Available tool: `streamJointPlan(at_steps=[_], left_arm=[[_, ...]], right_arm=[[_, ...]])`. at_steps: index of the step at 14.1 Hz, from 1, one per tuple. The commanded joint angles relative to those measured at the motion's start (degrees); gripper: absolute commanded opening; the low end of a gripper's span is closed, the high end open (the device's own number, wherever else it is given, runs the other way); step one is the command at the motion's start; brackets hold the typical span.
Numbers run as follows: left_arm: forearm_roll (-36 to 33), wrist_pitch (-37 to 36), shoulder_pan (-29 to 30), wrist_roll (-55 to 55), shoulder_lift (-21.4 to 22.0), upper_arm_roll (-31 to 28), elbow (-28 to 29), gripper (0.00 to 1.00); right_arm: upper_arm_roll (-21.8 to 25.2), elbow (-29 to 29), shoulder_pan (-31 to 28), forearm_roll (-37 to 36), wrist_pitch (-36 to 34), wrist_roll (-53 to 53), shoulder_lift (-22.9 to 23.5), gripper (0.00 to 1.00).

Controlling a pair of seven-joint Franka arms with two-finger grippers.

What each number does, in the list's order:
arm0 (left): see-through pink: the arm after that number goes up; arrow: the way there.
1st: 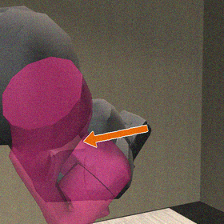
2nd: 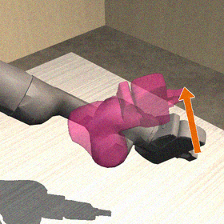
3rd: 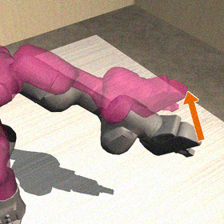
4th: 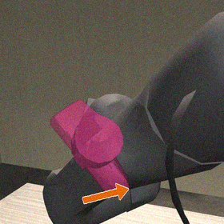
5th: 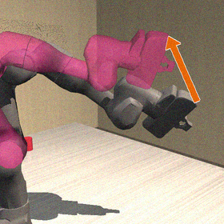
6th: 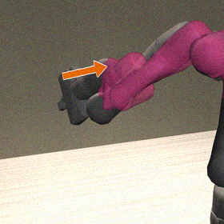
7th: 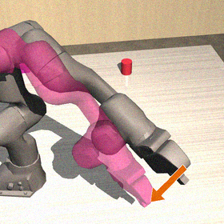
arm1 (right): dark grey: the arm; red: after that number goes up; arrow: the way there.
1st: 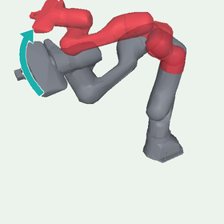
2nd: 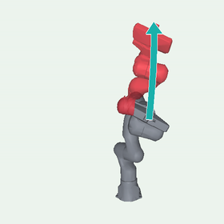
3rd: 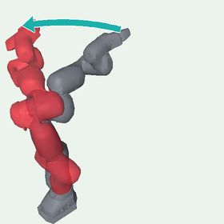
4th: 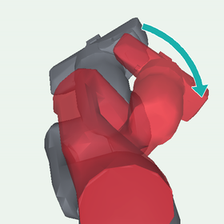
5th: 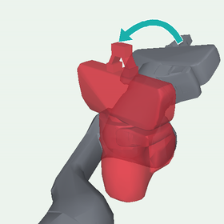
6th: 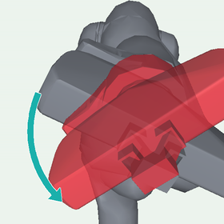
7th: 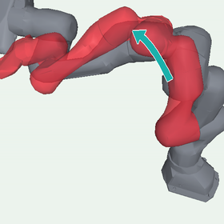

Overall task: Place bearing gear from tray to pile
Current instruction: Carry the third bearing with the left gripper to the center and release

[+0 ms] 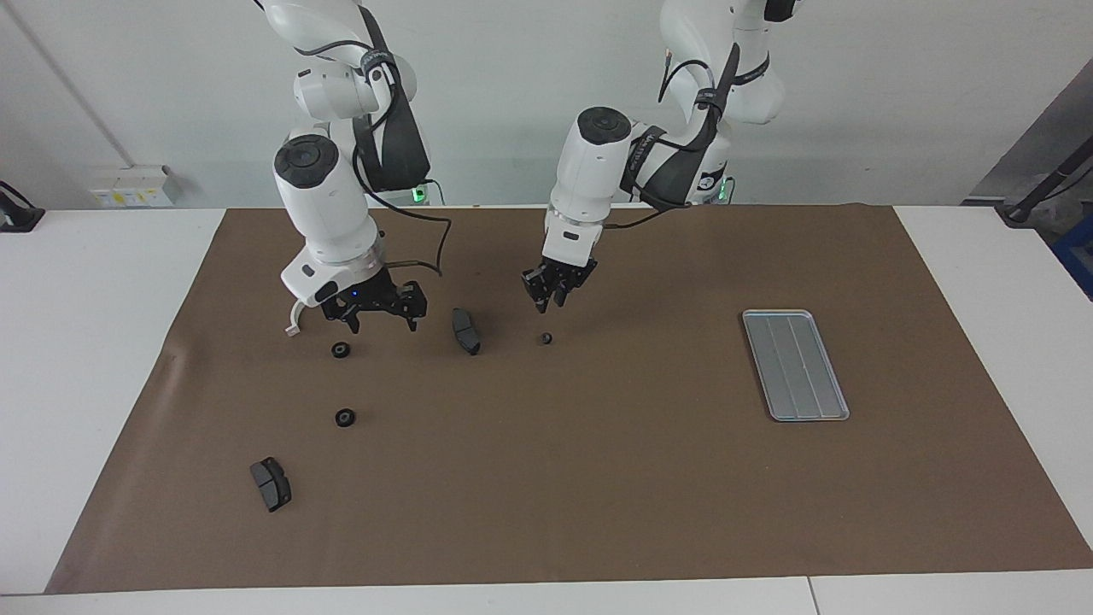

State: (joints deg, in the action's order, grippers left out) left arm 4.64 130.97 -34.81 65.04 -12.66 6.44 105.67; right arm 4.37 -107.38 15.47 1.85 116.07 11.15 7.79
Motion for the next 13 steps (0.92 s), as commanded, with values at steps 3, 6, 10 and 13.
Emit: streamJointPlan(at_steps=[3,6,10,13], left_arm=[[1.16,-1.32,1.14,0.17,-1.05,-0.47,-2.31,0.45],[0.9,-3.87,7.36,-1.05,-0.87,-0.47,-3.1,0.46],[1.16,-11.41,19.84,-19.64,-0.26,-0.29,-4.59,0.56],[1.07,-18.97,27.75,-34.15,-0.35,-0.47,-8.46,0.56]], right_arm=[[-0.24,-0.46,1.65,0.96,2.66,2.1,0.55,1.0],[-0.24,-0.64,7.01,0.96,6.52,9.66,3.27,1.0],[-0.24,-0.55,13.95,0.96,14.16,18.44,7.75,1.0],[-0.24,-0.2,18.87,0.96,17.35,22.59,9.78,1.0]])
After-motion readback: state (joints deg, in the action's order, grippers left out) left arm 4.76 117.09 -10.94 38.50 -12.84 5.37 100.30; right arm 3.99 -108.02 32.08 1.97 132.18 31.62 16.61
